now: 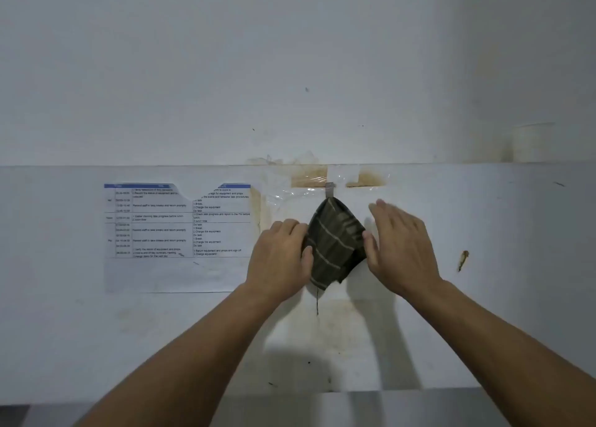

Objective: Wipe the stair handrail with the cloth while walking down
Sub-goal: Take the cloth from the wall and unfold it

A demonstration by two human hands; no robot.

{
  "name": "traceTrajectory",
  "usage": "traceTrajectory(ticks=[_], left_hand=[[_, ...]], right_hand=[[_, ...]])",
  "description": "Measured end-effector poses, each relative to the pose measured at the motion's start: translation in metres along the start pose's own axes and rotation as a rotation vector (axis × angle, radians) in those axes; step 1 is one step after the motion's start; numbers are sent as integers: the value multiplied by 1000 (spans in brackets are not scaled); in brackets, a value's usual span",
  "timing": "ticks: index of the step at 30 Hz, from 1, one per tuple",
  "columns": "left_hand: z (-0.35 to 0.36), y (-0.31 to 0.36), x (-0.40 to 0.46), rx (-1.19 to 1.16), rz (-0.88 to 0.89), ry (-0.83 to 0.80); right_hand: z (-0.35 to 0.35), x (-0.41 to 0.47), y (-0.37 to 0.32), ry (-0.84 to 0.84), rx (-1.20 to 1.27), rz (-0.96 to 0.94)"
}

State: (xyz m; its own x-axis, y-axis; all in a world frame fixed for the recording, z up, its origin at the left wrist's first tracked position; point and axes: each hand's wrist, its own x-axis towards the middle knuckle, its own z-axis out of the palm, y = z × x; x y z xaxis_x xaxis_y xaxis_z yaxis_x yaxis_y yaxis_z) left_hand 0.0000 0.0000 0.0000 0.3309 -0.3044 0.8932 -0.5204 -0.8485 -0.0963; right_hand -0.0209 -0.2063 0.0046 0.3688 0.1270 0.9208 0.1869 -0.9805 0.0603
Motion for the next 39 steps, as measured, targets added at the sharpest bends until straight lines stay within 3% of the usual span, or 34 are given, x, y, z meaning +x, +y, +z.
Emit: traceTrajectory(ticks=[12, 19, 28, 39], left_hand=[[32, 15, 31, -91, -361, -30], [3, 2, 46, -233, -559, 185], [-71, -51, 10, -215, -624, 191], [-211, -149, -132, -139, -976, 92]], right_hand=[[49, 15, 7, -99, 267, 288], [19, 49, 9, 37, 442, 362], [8, 66, -43, -116, 692, 167], [46, 37, -239, -328, 1019, -139]])
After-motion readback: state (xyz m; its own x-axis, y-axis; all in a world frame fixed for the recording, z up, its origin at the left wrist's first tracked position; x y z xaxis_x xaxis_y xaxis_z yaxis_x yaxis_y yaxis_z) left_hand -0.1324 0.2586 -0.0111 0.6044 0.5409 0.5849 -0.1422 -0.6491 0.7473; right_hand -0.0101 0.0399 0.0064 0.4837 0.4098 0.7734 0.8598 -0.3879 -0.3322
